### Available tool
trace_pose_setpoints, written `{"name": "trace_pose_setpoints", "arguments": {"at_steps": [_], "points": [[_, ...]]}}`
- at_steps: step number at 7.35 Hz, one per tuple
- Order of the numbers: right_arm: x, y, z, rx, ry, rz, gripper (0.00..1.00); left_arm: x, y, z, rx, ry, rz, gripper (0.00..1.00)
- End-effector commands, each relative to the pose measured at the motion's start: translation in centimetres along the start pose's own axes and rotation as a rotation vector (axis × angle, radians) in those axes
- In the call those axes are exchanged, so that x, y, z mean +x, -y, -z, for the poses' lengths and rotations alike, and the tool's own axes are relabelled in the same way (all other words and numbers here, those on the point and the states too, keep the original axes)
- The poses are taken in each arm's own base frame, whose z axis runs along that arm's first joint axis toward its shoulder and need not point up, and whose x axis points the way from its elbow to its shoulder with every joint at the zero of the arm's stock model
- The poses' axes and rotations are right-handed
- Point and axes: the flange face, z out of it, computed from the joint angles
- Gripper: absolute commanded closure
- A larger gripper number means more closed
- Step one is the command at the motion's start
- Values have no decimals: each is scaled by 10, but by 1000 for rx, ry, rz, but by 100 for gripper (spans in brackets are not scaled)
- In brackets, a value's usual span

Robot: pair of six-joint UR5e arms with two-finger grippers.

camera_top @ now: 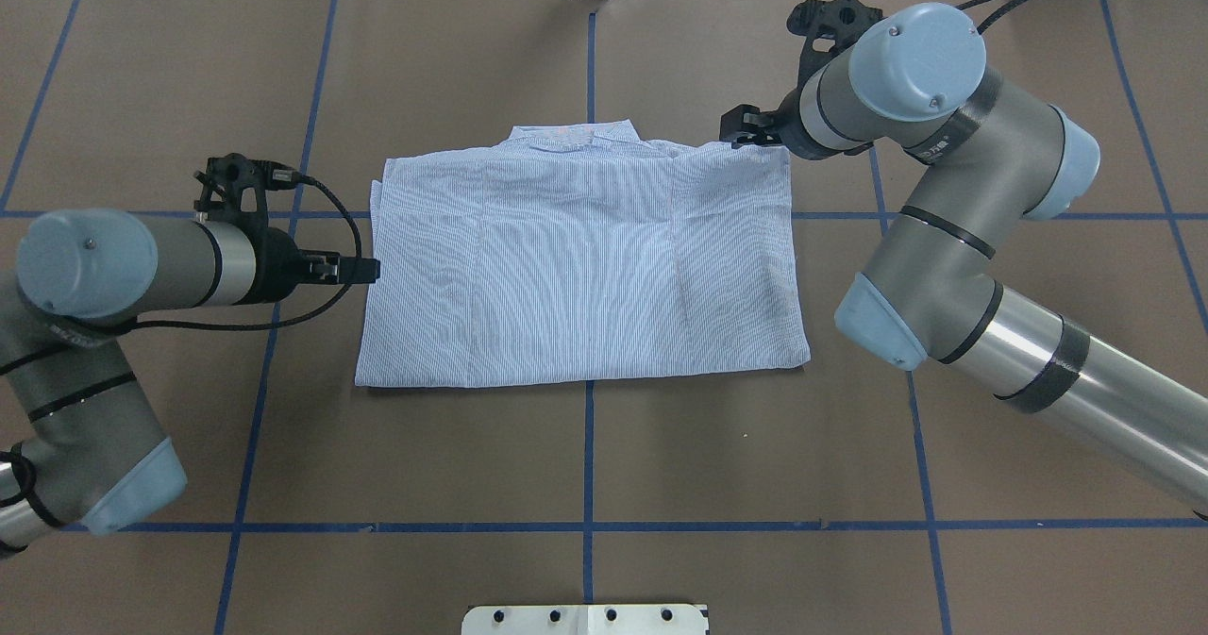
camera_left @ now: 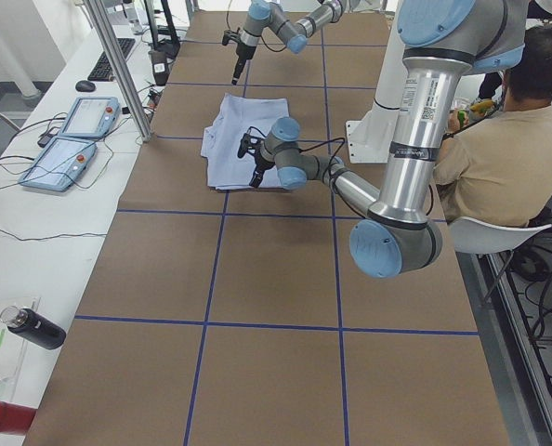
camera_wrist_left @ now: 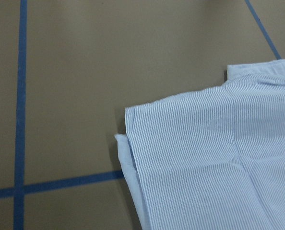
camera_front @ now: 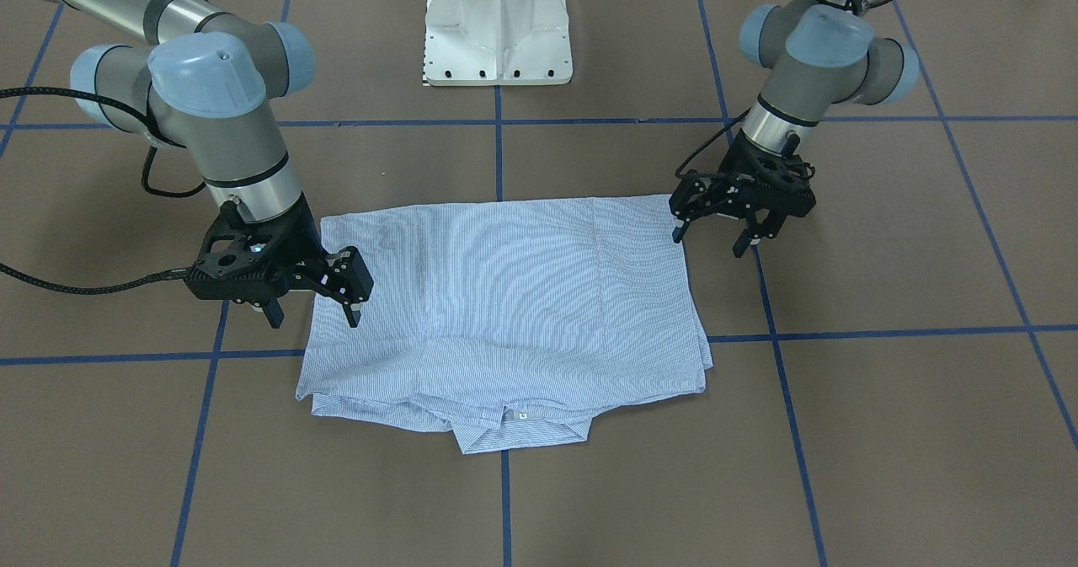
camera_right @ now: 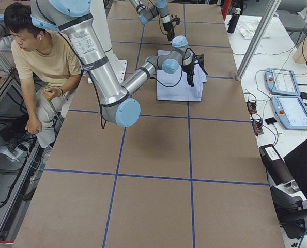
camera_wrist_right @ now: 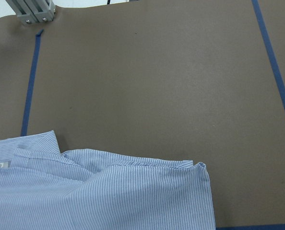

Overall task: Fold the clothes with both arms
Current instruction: 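Move the left gripper down to the folded shirt's side edge nearest it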

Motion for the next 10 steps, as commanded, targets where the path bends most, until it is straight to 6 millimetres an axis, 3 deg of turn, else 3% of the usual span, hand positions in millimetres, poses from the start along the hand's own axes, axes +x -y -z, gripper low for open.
{"name": "trace_pose_setpoints", "arguments": {"at_steps": [1, 5, 8, 10], "points": [[0, -2, 3, 3, 6, 2, 0, 27, -66, -13, -24, -7, 87, 0], [0, -2, 3, 4, 4, 2, 0, 29, -81, -23, -42, 3, 77, 18], [-1, -4, 1, 1, 3, 4, 0, 33, -90, -26, -58, -1, 71, 18], [-1, -5, 1, 0, 3, 5, 0, 38, -98, -27, -73, -7, 63, 38]]}}
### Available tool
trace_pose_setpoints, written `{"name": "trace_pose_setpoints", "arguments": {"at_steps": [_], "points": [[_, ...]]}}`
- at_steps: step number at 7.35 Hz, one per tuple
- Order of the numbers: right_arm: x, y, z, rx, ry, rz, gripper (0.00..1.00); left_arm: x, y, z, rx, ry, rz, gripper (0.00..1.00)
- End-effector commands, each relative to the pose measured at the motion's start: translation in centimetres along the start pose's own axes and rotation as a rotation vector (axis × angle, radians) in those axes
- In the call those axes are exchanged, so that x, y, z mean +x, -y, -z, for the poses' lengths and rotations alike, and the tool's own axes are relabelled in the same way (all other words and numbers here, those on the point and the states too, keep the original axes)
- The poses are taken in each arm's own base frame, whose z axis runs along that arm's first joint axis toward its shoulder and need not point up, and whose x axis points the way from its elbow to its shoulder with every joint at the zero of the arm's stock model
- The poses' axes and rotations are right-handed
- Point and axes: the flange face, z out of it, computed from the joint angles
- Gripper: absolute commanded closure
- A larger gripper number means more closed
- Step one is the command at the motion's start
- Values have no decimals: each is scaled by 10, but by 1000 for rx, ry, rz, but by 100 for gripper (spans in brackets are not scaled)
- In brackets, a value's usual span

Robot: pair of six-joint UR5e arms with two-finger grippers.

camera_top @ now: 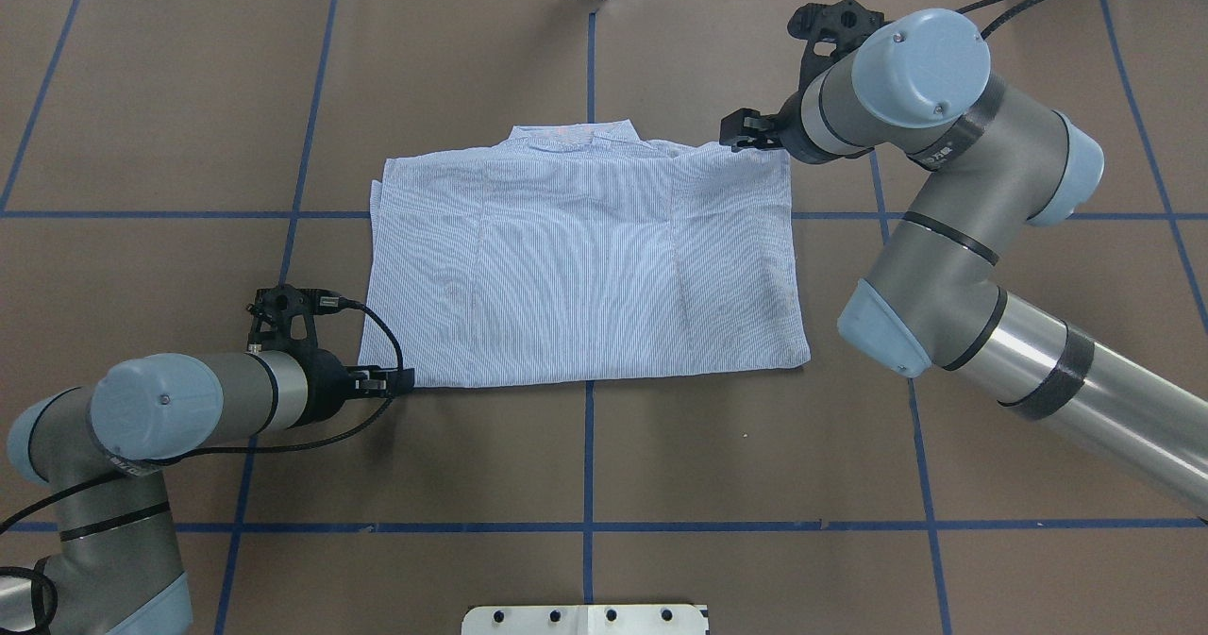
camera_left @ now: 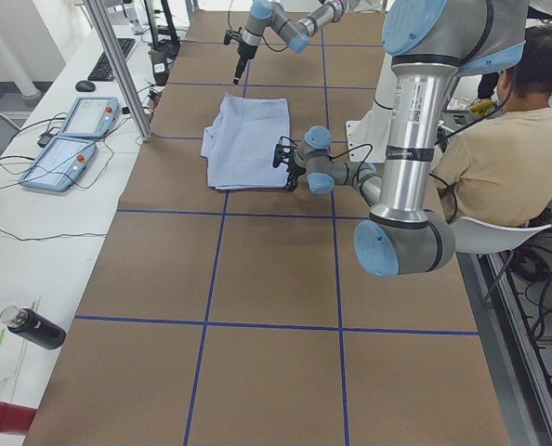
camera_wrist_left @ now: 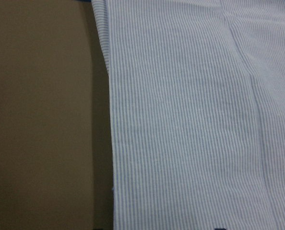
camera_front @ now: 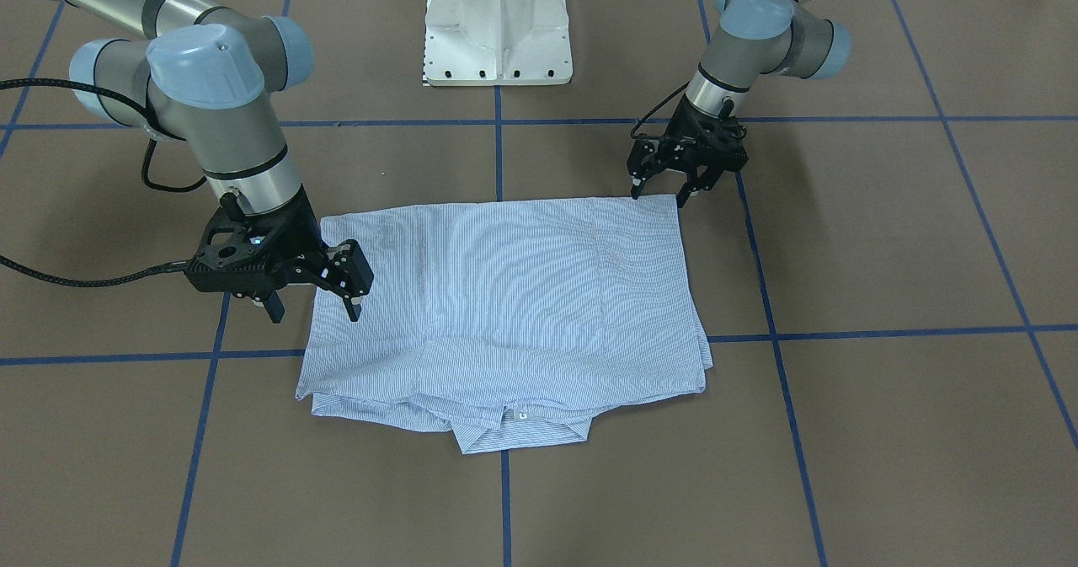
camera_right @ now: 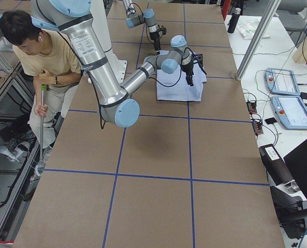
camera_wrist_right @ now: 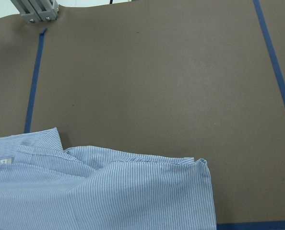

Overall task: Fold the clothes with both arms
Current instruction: 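Move the left gripper down to the folded shirt's side edge nearest it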

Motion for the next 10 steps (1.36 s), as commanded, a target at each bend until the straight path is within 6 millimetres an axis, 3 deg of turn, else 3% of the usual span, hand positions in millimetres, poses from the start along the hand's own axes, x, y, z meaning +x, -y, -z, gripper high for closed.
{"name": "trace_pose_setpoints", "arguments": {"at_steps": [1, 3, 5, 7, 9, 10], "points": [[-1, -2, -1, -2, 2, 2, 0, 4, -8, -2, -14, -6, -7, 57], [-1, -2, -1, -2, 1, 3, 0, 3, -7, 0, -16, -7, -6, 100], [-4, -5, -2, 4, -1, 8, 0, -1, -6, 6, -12, -6, -7, 100], [-6, -8, -3, 9, -2, 10, 0, -31, -6, 15, -12, 34, -9, 100], [-6, -9, -4, 7, -3, 11, 0, -66, 47, 24, 70, 98, -96, 100], [-6, -9, -5, 5, -4, 12, 0, -108, 84, 20, 114, 180, -135, 100]]}}
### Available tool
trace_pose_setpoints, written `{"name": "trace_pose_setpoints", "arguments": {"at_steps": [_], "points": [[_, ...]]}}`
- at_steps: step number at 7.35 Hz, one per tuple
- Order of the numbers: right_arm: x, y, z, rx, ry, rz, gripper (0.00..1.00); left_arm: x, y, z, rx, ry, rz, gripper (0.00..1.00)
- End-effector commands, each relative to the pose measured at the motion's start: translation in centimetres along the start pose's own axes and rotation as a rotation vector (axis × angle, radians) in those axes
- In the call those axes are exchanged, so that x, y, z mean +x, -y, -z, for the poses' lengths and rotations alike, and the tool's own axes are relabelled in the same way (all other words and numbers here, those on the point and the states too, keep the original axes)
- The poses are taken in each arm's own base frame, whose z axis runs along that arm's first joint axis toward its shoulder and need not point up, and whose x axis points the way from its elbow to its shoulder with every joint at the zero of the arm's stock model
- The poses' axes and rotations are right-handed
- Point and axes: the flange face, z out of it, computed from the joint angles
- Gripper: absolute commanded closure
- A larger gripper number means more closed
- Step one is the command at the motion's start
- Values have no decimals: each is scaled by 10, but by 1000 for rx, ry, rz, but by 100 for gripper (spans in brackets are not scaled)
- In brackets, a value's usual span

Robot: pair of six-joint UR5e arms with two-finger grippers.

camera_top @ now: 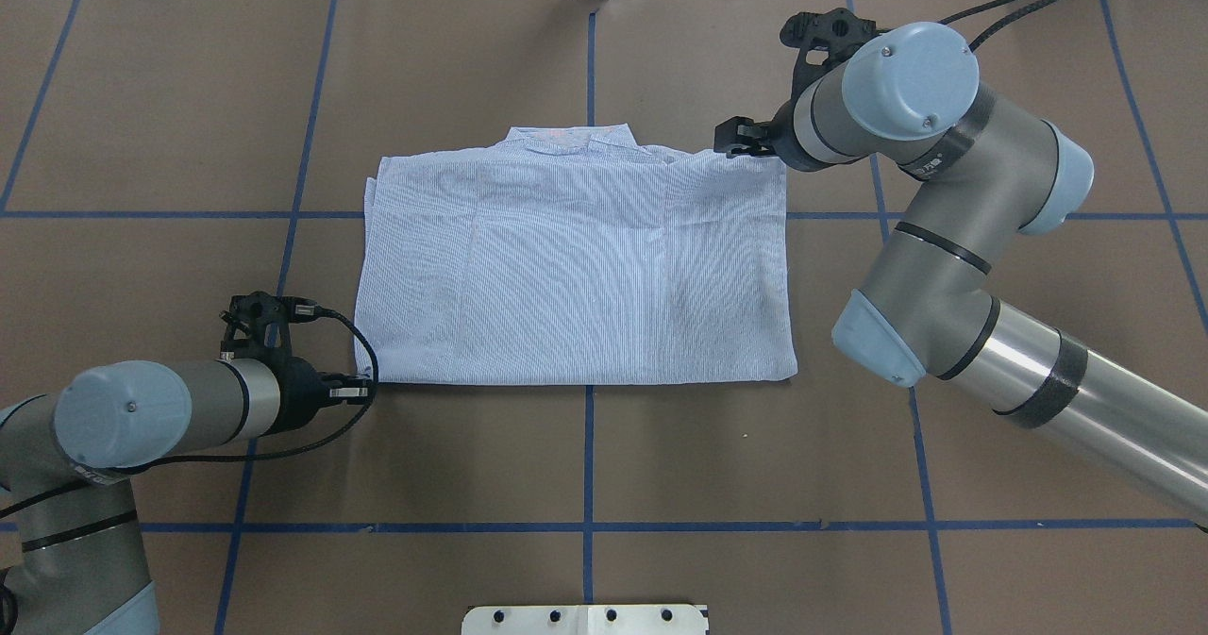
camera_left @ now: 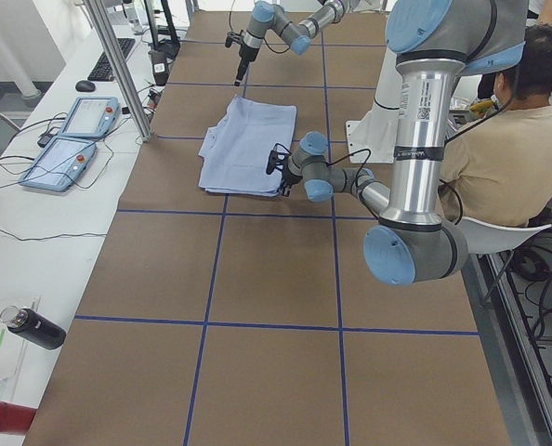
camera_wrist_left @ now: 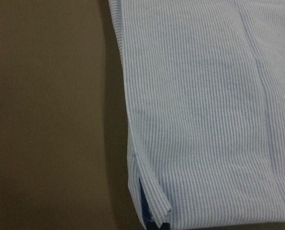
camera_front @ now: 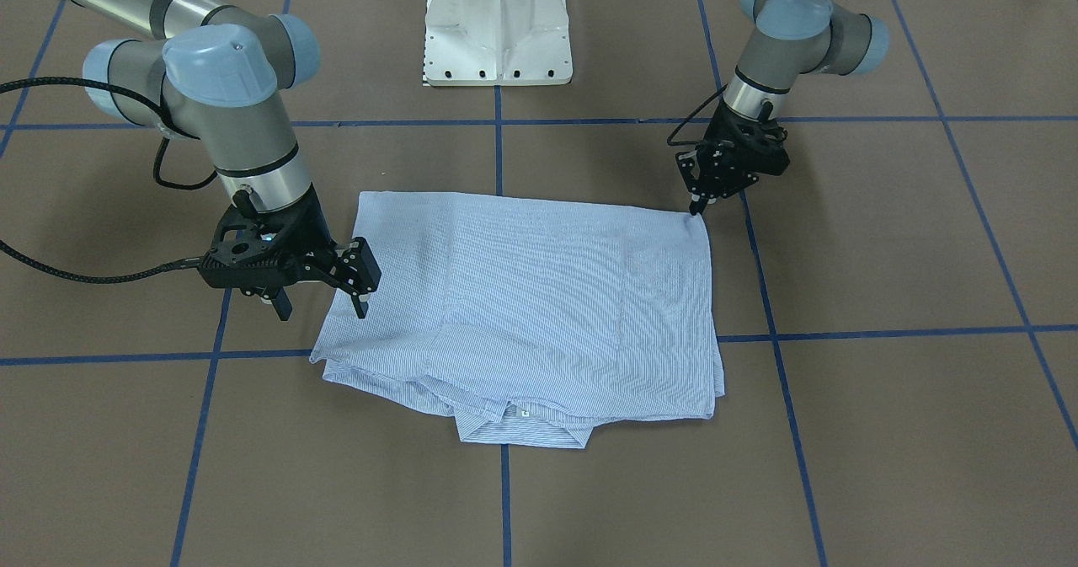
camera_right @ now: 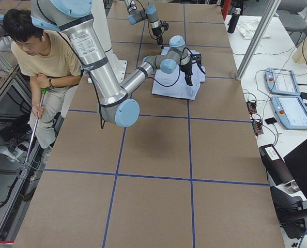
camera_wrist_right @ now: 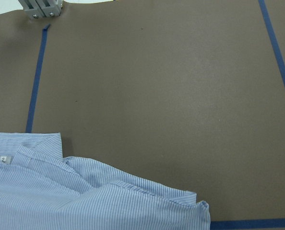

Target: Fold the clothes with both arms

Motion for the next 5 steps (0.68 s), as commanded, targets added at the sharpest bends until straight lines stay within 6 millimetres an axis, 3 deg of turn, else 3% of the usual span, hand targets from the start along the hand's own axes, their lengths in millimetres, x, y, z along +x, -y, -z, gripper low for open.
{"name": "trace_pose_setpoints", "arguments": {"at_steps": [1, 2, 3, 4, 5], "points": [[-2, -4, -2, -5, 0, 4, 0, -93, 85, -20, 97, 172, -91, 100], [-3, -6, -3, -9, 1, 2, 0, -113, 154, -49, 136, 248, -135, 100], [-7, -11, -4, -12, 4, 2, 0, -113, 222, -92, 146, 312, -116, 100], [-10, -14, -5, -8, 2, 2, 0, -103, 278, -125, 160, 341, -95, 100], [-13, -15, -4, -6, 8, 3, 0, -98, 302, -148, 179, 332, -107, 100]]}}
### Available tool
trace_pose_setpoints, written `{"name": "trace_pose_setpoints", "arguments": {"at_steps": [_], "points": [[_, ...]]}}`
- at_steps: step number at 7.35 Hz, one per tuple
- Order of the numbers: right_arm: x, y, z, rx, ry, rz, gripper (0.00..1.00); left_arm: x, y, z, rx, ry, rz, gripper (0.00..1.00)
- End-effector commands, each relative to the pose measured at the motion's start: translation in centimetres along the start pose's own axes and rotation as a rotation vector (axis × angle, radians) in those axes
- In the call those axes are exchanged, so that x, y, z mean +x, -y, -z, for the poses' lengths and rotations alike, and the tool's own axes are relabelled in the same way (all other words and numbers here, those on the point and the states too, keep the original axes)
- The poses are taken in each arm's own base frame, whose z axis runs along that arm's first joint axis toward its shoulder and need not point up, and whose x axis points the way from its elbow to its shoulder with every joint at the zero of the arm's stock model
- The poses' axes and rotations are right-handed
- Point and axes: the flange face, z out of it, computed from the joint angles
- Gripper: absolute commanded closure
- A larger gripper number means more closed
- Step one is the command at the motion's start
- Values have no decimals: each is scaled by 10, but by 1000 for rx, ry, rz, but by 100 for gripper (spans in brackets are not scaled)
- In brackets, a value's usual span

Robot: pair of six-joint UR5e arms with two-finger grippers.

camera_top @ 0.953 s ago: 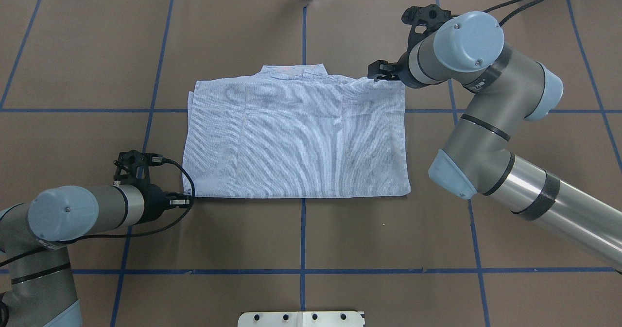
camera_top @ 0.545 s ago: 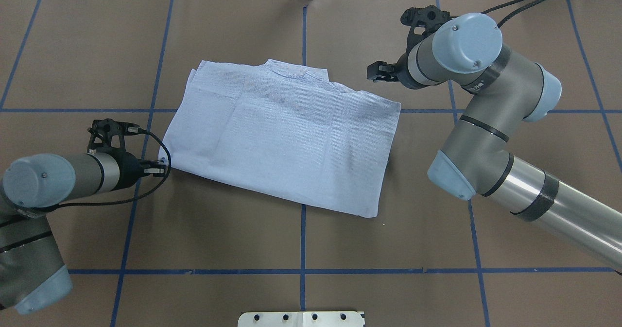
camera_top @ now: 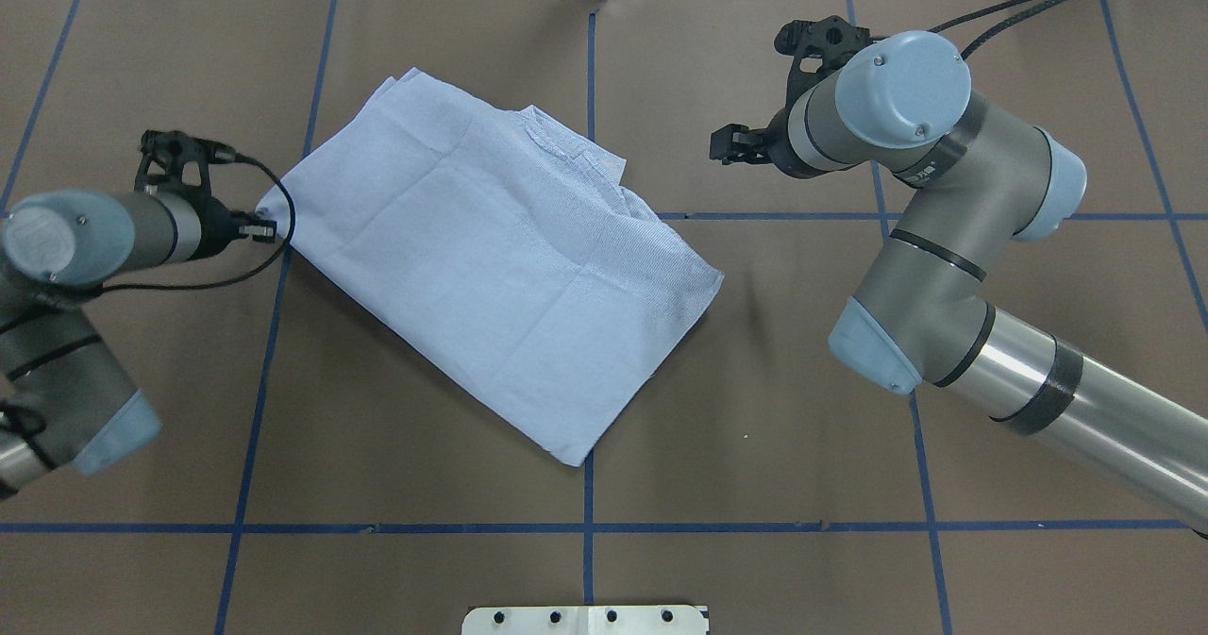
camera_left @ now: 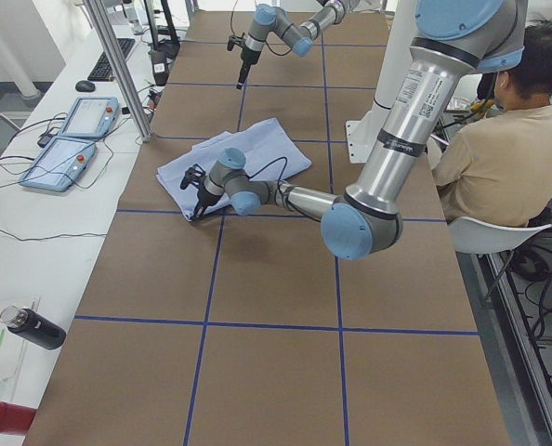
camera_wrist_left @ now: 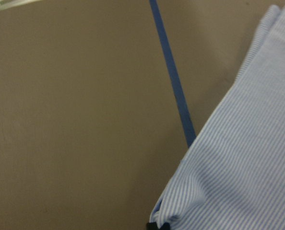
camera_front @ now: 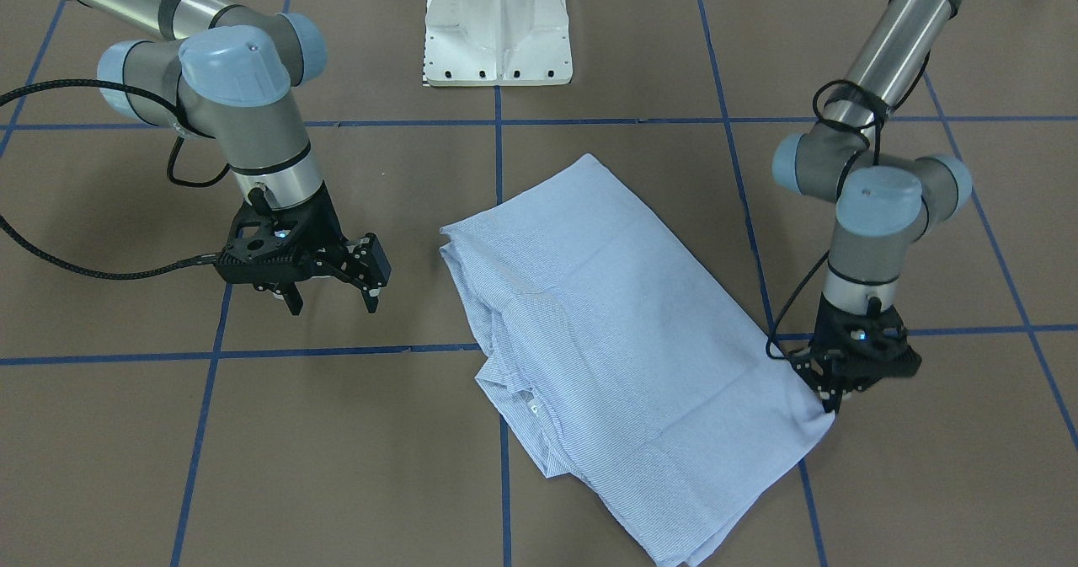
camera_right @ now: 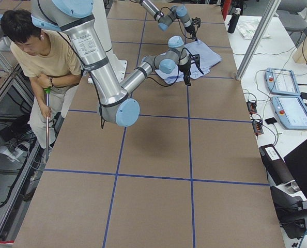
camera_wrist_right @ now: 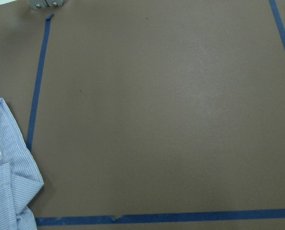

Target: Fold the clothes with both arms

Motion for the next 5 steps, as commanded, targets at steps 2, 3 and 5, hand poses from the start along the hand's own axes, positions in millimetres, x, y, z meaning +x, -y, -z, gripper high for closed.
{"name": "trace_pose_setpoints", "arguments": {"at_steps": [2, 3, 5], "points": [[-15, -10, 0, -7, 18, -9, 0, 24, 70, -31, 40, -2, -9, 52], [-33, -18, 3, -6, 36, -71, 0, 29, 85, 0, 82, -60, -71, 1], [-102, -72, 6, 23, 45, -222, 0, 5, 46, 43, 52, -183, -83, 0]]}}
